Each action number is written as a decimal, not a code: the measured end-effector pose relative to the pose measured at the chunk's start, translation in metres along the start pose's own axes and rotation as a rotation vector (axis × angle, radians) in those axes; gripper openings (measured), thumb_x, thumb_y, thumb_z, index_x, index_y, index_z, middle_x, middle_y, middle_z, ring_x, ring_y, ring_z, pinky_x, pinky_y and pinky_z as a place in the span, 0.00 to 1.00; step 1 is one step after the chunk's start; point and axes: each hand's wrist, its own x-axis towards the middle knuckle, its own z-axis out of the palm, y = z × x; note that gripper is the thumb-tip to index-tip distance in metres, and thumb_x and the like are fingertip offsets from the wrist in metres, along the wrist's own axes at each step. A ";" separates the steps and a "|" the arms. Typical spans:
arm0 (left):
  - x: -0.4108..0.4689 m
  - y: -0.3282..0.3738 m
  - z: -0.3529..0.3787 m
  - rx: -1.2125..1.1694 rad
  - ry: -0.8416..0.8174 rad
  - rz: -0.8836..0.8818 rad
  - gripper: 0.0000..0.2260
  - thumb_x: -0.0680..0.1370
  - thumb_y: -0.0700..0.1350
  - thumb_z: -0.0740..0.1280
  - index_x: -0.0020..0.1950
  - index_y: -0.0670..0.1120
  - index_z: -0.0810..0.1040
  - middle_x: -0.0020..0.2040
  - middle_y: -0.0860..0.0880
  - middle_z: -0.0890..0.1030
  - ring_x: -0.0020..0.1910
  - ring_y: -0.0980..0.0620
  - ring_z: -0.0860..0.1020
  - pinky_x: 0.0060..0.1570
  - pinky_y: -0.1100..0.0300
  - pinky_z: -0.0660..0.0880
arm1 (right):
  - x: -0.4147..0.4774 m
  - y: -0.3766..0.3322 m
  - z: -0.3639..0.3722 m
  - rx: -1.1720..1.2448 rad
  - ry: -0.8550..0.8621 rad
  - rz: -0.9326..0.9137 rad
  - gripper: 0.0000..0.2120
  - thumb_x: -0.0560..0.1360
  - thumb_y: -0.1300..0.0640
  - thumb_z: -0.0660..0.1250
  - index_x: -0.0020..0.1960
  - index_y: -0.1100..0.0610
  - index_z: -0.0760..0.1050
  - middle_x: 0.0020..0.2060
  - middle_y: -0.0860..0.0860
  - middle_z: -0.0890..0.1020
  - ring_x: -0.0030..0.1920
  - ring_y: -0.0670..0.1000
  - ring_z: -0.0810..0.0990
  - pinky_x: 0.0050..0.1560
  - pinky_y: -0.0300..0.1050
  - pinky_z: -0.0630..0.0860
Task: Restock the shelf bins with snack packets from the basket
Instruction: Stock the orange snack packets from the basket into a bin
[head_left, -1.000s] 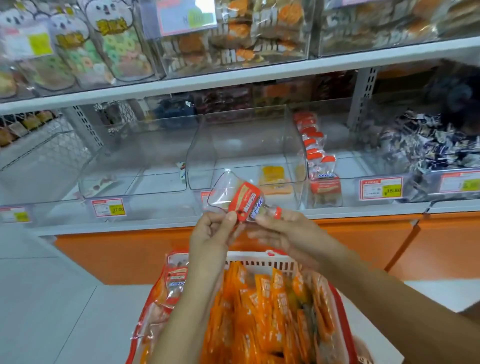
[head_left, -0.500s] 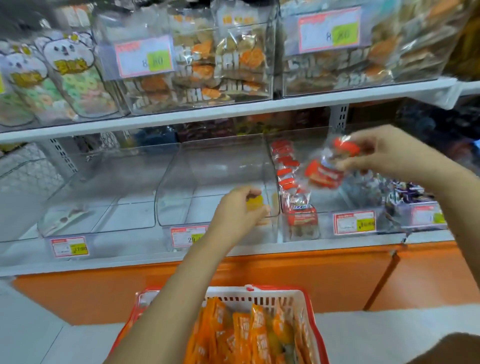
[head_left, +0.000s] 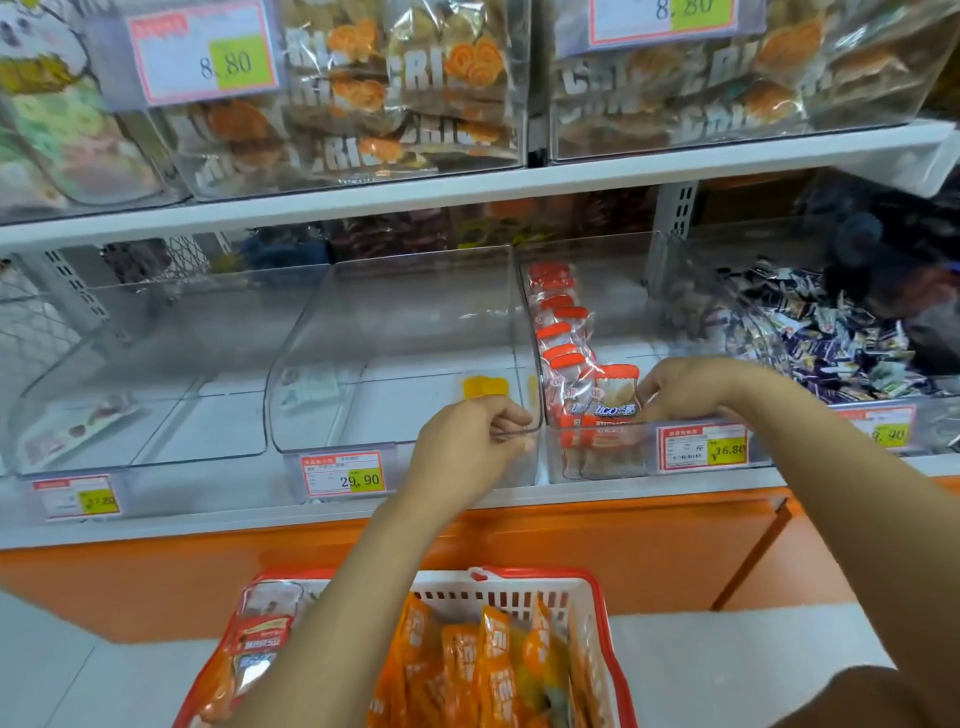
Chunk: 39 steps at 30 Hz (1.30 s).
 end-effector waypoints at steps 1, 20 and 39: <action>0.001 0.000 0.000 -0.011 -0.002 0.000 0.10 0.75 0.47 0.70 0.56 0.53 0.80 0.51 0.57 0.81 0.48 0.60 0.77 0.51 0.65 0.73 | -0.001 -0.003 0.001 -0.032 -0.039 0.029 0.18 0.67 0.40 0.74 0.45 0.55 0.81 0.43 0.50 0.81 0.45 0.51 0.78 0.44 0.42 0.73; -0.015 -0.006 0.000 -0.096 0.074 0.107 0.11 0.76 0.42 0.68 0.57 0.52 0.79 0.52 0.57 0.80 0.49 0.64 0.75 0.52 0.73 0.71 | -0.020 -0.046 0.011 -0.049 0.155 0.168 0.19 0.77 0.54 0.65 0.65 0.61 0.72 0.61 0.57 0.77 0.58 0.56 0.77 0.58 0.46 0.74; -0.205 -0.242 -0.030 0.144 0.073 -0.553 0.06 0.77 0.43 0.67 0.51 0.46 0.82 0.51 0.45 0.83 0.43 0.49 0.79 0.41 0.59 0.71 | -0.030 -0.107 0.245 -0.241 -0.084 -0.382 0.23 0.80 0.58 0.57 0.75 0.50 0.60 0.68 0.52 0.72 0.59 0.51 0.78 0.60 0.48 0.76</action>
